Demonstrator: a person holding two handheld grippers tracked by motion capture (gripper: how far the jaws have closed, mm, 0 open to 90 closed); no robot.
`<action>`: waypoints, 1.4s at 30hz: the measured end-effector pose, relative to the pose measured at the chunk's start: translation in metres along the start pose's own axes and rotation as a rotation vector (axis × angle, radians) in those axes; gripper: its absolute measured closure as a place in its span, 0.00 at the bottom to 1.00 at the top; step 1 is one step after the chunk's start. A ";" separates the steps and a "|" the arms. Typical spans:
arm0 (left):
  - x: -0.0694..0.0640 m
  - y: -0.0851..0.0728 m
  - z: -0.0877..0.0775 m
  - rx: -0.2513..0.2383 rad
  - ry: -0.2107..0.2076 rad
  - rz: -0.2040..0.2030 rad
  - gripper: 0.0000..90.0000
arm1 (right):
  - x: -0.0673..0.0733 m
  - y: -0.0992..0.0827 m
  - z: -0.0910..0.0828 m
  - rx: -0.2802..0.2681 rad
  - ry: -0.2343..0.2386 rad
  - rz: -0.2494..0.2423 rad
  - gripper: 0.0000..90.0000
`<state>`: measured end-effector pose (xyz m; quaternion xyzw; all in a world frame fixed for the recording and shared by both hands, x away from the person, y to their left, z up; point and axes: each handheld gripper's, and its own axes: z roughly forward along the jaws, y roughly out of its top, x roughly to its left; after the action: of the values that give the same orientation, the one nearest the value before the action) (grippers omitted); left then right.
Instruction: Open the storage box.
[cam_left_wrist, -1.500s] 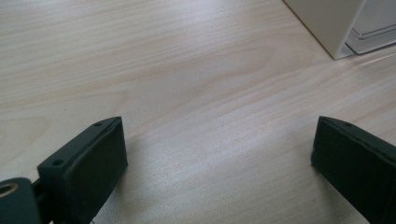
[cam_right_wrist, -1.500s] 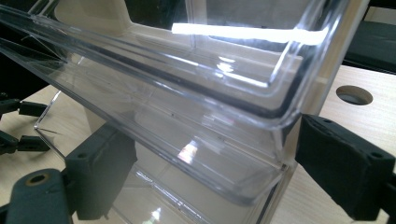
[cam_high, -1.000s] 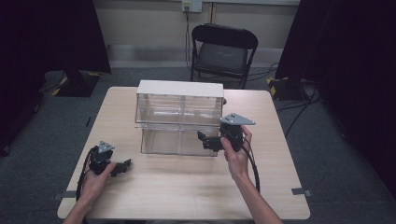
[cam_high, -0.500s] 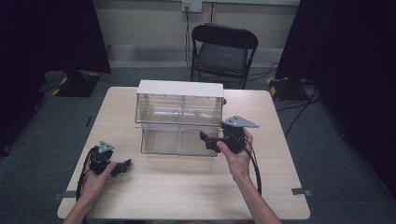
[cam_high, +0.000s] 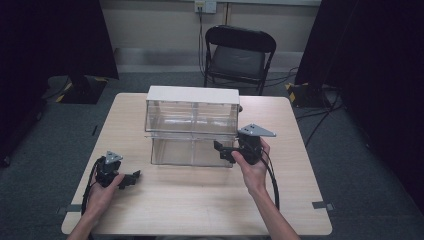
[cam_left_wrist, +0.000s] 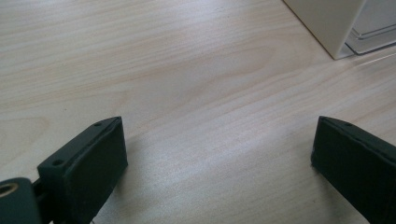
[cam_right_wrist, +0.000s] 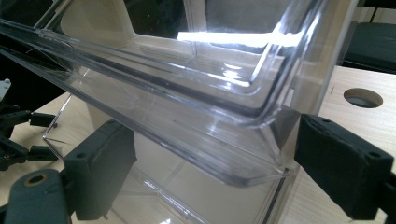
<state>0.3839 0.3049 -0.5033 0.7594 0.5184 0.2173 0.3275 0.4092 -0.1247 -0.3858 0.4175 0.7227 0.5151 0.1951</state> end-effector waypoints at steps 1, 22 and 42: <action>0.000 0.000 0.000 0.000 0.000 0.000 0.03 | 0.000 0.000 0.000 0.000 0.000 -0.001 0.13; 0.000 0.000 0.000 0.000 0.000 0.000 0.03 | -0.001 0.000 0.000 0.002 -0.001 0.005 0.16; 0.000 0.000 0.000 0.000 0.000 0.000 0.03 | -0.001 0.000 0.000 -0.001 -0.002 0.010 0.16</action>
<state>0.3839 0.3050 -0.5033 0.7595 0.5184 0.2174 0.3273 0.4100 -0.1254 -0.3862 0.4214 0.7201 0.5161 0.1936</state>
